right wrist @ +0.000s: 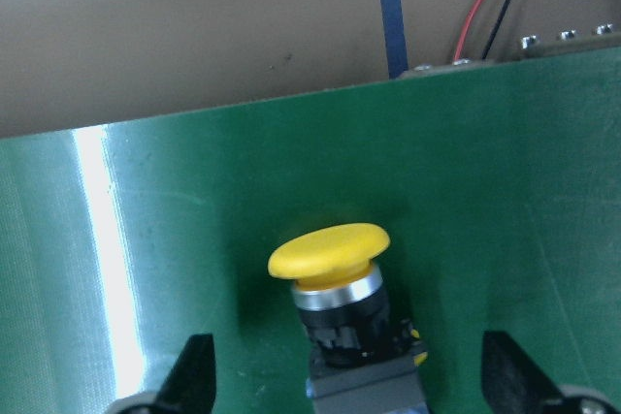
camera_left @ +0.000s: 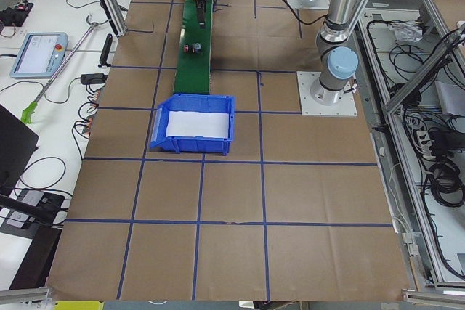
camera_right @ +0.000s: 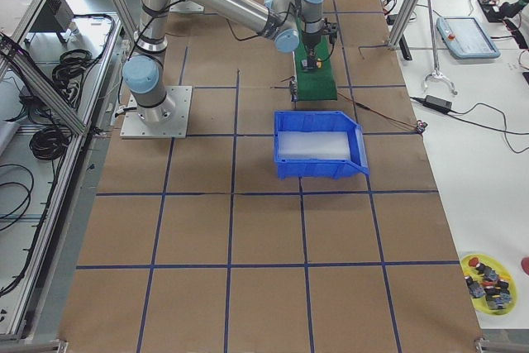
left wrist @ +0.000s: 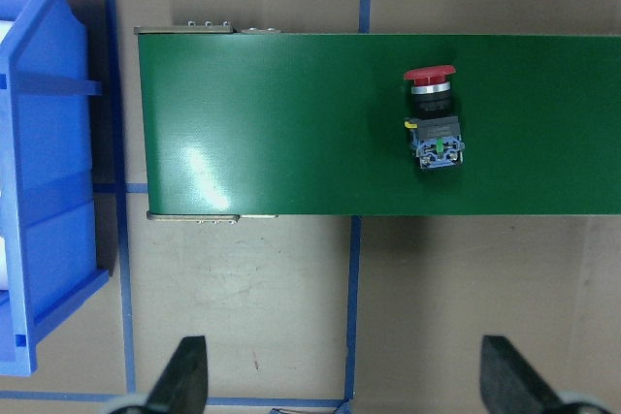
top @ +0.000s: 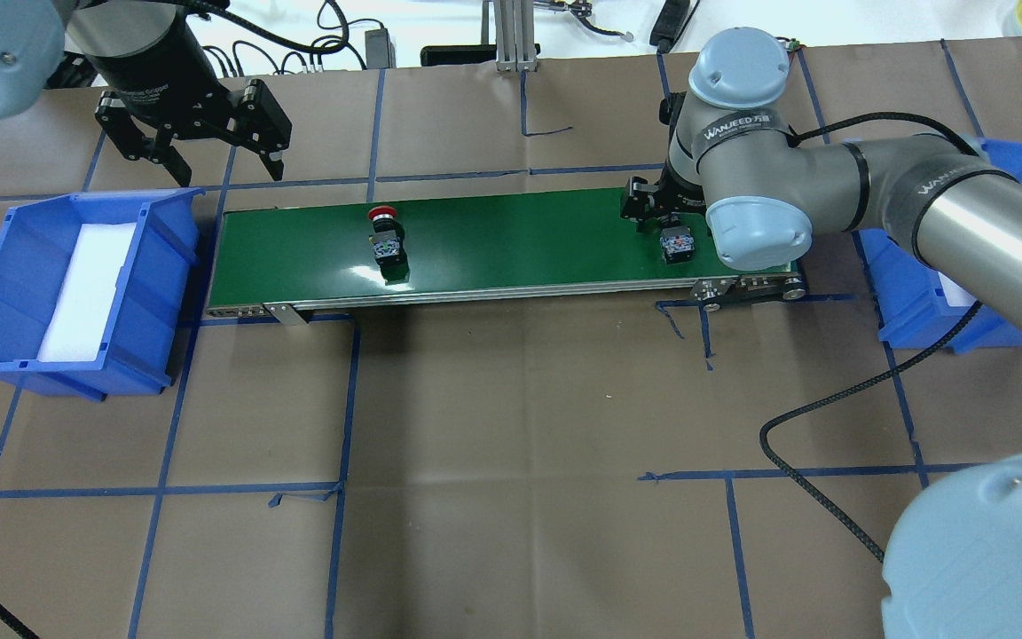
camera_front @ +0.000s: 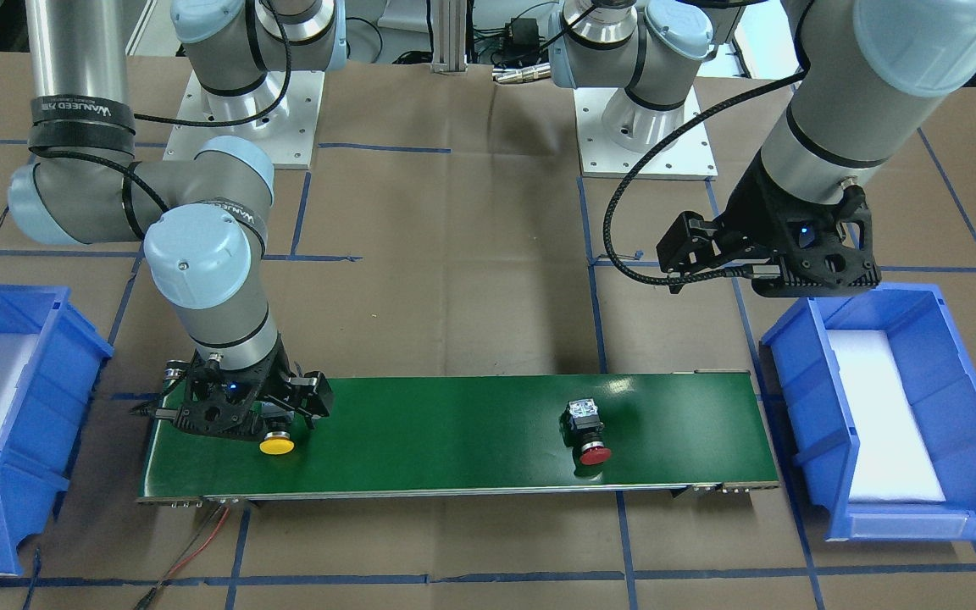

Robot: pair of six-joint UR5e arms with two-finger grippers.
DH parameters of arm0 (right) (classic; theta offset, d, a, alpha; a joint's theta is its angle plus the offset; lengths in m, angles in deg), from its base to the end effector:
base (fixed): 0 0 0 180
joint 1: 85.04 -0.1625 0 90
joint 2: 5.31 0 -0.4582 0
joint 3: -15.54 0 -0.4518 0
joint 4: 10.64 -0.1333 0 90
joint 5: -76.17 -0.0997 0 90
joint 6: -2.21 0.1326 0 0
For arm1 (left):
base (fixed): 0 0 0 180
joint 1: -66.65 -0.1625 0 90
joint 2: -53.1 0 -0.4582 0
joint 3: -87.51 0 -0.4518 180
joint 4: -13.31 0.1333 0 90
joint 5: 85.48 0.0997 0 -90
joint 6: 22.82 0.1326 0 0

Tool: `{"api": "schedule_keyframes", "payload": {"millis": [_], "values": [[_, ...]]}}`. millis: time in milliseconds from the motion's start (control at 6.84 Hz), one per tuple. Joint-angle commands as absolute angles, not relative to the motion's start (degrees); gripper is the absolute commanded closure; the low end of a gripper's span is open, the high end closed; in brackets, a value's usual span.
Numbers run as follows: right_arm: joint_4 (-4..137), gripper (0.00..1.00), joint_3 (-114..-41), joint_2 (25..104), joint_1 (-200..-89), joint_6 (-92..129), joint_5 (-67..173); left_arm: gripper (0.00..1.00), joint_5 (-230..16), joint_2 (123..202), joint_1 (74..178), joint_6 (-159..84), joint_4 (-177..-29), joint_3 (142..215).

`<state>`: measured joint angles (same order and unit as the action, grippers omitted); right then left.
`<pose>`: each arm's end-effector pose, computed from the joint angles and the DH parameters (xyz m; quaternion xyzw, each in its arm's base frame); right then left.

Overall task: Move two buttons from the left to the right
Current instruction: 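Reach the right gripper down and grasp the yellow button on the belt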

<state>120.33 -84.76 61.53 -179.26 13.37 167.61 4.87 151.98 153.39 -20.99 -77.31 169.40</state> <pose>0.1792 -0.6619 0.2163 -0.0612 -0.9959 0.0666 0.0037 -0.0971 -0.6255 0.4742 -0.0124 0.9998 0.0123 0.0025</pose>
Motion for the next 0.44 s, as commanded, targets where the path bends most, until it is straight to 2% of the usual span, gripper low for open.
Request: {"api": "schedule_keyframes", "payload": {"millis": [0, 146, 292], "values": [[119.9, 0.43, -84.9, 61.1, -179.1, 12.7, 167.8, 0.0, 4.9, 152.0, 153.4, -21.1, -77.3, 169.3], [119.5, 0.75, -84.8, 61.4, -178.8, 12.2, 168.0, 0.0, 4.9, 152.0, 153.4, -21.2, -77.3, 169.3], [119.2, 0.92, -84.7, 62.2, -178.4, 12.1, 168.5, 0.0, 4.8, 151.9, 153.5, -21.3, -77.3, 169.3]]}}
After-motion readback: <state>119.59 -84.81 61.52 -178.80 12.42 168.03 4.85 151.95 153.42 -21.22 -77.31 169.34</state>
